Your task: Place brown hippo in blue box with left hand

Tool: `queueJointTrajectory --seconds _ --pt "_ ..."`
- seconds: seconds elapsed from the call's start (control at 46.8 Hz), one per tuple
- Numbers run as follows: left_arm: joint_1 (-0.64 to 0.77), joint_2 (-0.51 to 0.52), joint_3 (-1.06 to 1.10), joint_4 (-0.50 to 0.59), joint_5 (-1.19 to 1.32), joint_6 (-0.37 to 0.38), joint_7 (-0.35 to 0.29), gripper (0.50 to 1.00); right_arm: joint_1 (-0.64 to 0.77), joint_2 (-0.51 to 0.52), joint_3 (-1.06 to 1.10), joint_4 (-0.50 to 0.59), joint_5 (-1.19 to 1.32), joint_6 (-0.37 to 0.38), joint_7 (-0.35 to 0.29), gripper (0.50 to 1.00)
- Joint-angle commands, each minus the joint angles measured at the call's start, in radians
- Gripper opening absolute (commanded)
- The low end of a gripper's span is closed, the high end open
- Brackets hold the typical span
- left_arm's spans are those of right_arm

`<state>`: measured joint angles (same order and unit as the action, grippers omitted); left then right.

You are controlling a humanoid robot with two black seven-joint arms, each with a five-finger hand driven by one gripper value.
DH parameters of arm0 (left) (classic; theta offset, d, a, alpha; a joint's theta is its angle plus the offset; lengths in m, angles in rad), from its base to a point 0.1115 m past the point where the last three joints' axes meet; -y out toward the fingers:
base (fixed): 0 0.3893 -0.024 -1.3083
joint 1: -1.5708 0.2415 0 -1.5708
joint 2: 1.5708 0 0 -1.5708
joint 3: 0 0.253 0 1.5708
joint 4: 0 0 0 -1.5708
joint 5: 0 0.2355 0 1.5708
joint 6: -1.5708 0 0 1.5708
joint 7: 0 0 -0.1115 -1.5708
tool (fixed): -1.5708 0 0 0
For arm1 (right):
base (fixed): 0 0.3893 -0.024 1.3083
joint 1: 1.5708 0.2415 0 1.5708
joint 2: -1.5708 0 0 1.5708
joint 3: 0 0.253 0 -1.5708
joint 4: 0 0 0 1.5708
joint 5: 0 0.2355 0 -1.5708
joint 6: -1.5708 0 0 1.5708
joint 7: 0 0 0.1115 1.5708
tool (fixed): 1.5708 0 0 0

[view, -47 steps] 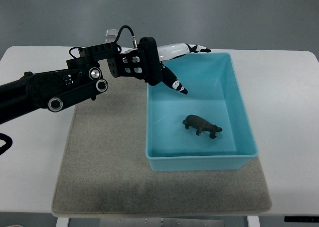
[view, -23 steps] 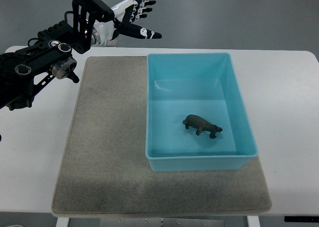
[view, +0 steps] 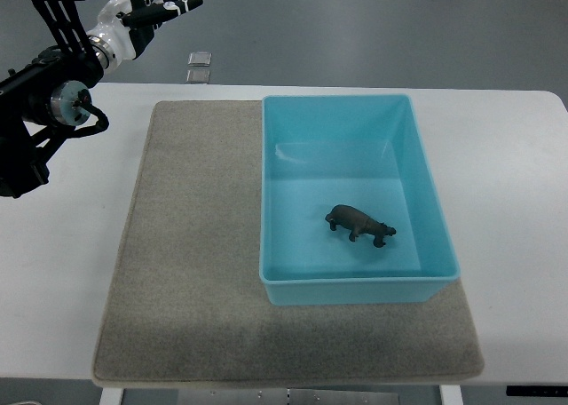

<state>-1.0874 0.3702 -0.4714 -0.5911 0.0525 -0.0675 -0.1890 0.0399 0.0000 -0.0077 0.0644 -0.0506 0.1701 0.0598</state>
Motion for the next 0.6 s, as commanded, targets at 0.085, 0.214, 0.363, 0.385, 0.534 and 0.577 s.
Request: queueJointTrajectory --seconds 0.085,0.214,0.363,0.385,0.534,0.577 --pt "0.0 -0.005 -0.021 0.051 -0.082 0.005 -0.001 0.999 0.0 0.0 0.0 0.0 0.0 0.0 0.0 0.936" --pt "0.014 -0.007 -0.061 0.08 -0.125 0.006 -0.001 0.999 0.0 0.0 0.0 0.0 0.0 0.0 0.0 0.936" --pt "0.027 -0.007 -0.105 0.083 -0.129 0.014 0.0 0.999 0.0 0.0 0.0 0.0 0.0 0.0 0.0 0.936" --pt "0.03 -0.008 -0.108 0.082 -0.131 0.015 0.0 0.999 0.0 0.0 0.0 0.0 0.0 0.0 0.0 0.936" --pt "0.043 -0.016 -0.112 0.083 -0.131 0.015 0.0 0.999 0.0 0.0 0.0 0.0 0.0 -0.001 0.0 0.936" --pt "0.053 -0.023 -0.112 0.082 -0.131 0.015 0.0 0.999 0.0 0.0 0.0 0.0 0.0 0.0 0.0 0.936"
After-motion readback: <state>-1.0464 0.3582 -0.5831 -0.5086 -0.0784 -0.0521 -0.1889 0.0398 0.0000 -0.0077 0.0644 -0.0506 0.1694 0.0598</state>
